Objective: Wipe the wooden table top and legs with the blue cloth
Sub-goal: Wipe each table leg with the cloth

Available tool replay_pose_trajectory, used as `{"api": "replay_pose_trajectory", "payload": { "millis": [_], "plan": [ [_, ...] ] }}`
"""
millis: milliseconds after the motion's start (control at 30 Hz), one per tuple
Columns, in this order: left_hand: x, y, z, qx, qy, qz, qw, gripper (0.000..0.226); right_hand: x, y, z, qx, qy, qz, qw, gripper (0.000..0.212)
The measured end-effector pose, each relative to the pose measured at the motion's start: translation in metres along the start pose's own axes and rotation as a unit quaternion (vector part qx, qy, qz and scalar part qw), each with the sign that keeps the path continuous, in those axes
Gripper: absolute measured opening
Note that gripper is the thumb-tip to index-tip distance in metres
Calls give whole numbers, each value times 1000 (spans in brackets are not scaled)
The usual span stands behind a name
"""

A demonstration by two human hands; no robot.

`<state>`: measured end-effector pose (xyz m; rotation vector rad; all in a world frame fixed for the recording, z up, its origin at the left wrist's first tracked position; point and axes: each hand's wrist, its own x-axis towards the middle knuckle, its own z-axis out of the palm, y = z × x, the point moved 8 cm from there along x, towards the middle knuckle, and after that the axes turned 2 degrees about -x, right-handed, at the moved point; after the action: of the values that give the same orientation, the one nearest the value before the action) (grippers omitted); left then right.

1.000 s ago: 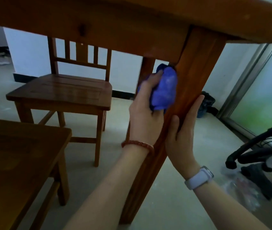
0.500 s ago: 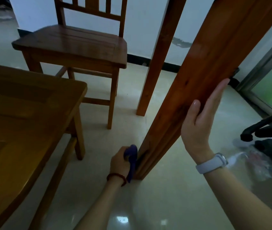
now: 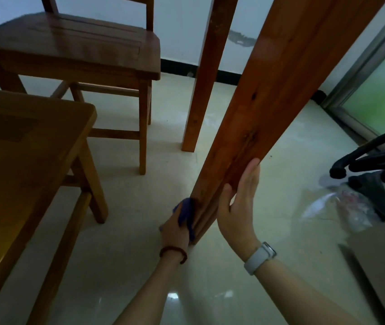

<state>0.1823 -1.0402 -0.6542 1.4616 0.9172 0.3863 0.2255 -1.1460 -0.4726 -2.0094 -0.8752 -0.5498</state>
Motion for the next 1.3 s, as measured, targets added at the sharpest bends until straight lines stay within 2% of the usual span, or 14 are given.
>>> {"api": "replay_pose_trajectory", "payload": {
  "millis": [67, 167, 300, 367, 433, 567, 633, 700, 867, 933, 1033, 1133, 1200, 1300],
  "plan": [
    [0, -18, -1, 65, -34, -23, 997, 30, 0, 1, -1, -4, -17, -3, 1000, 62],
    [-14, 2, -12, 44, -22, 15, 999, 22, -2, 12, 0, -8, -125, 8, 992, 72],
    [-35, 67, -31, 77, 15, 98, 992, 8, -5, 26, -15, -81, -304, -31, 949, 78],
    [-53, 93, -37, 65, 14, 124, 990, 9, -4, 28, -28, -89, -369, -74, 922, 68],
    [-74, 121, -37, 56, -1, 155, 986, 10, -3, 31, -40, -64, -395, -98, 911, 58],
    [-114, 172, -19, 70, -34, 228, 971, 11, -6, 39, -46, 134, -439, 32, 888, 68],
    [-132, 199, -4, 79, -35, 286, 954, 21, -6, 31, -50, 271, -444, 74, 851, 76],
    [-145, 221, 13, 92, -16, 335, 938, 26, 2, 32, -58, 347, -430, 93, 828, 65],
    [-157, 253, 46, 189, 117, 418, 881, 16, 44, 69, -85, 380, -331, 129, 854, 43],
    [-162, 264, 47, 214, 202, 445, 846, 29, 67, 91, -89, 381, -303, 140, 862, 43],
    [-164, 285, 26, 148, 344, 426, 824, 45, 116, 118, -88, 391, -256, 168, 868, 51],
    [-156, 304, 13, 113, 426, 363, 821, 62, 178, 107, -81, 395, -240, 123, 878, 53],
    [-149, 311, 16, 126, 431, 338, 827, 66, 222, 73, -81, 399, -236, 58, 884, 49],
    [-142, 309, 22, 128, 413, 358, 827, 60, 262, -1, -89, 435, -267, -79, 856, 48]
  ]
}}
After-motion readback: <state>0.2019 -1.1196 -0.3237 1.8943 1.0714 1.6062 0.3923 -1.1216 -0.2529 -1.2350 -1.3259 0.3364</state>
